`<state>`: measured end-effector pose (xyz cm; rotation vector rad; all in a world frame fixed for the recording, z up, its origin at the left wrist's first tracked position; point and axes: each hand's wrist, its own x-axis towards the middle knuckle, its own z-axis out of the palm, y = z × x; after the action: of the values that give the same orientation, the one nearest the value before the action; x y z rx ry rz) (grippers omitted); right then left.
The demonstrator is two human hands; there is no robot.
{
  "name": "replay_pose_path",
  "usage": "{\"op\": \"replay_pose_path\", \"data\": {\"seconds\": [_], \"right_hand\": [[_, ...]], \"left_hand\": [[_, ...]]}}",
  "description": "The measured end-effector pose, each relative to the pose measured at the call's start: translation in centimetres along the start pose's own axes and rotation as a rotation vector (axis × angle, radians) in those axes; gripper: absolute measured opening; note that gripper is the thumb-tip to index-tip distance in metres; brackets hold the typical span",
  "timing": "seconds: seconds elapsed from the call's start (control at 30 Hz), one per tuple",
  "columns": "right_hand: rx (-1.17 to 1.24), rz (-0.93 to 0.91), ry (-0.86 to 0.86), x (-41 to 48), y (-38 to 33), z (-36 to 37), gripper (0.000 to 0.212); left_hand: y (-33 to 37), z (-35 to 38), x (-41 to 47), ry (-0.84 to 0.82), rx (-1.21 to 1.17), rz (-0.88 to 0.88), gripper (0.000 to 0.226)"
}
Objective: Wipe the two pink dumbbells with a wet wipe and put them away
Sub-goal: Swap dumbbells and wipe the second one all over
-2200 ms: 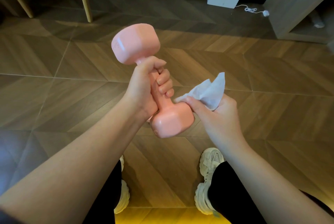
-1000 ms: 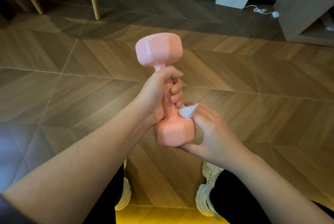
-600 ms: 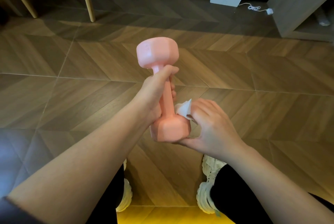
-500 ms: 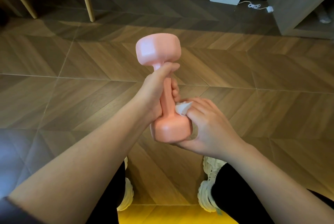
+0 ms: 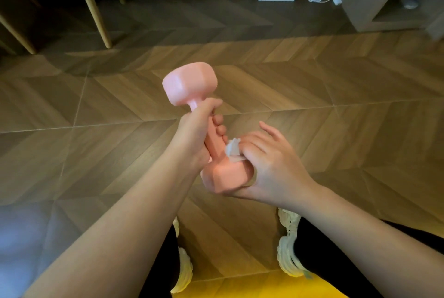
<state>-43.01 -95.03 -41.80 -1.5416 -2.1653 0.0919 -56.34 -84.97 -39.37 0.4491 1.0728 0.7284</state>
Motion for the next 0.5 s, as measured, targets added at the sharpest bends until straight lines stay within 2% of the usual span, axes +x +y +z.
{"op": "replay_pose_path", "data": {"seconds": [0.13, 0.3, 0.5], "right_hand": [[0.034, 0.019, 0.095, 0.12, -0.40, 0.33, 0.068], [0.047, 0.041, -0.125, 0.04, -0.17, 0.50, 0.069], [0.033, 0.117, 0.004, 0.25, -0.52, 0.55, 0.068]], "left_hand": [[0.30, 0.11, -0.12, 0.040, -0.038, -0.010, 0.025], [-0.20, 0.49, -0.62, 0.072, 0.014, 0.034, 0.026], [0.61, 0.92, -0.55, 0.106, 0.041, 0.078, 0.024]]}}
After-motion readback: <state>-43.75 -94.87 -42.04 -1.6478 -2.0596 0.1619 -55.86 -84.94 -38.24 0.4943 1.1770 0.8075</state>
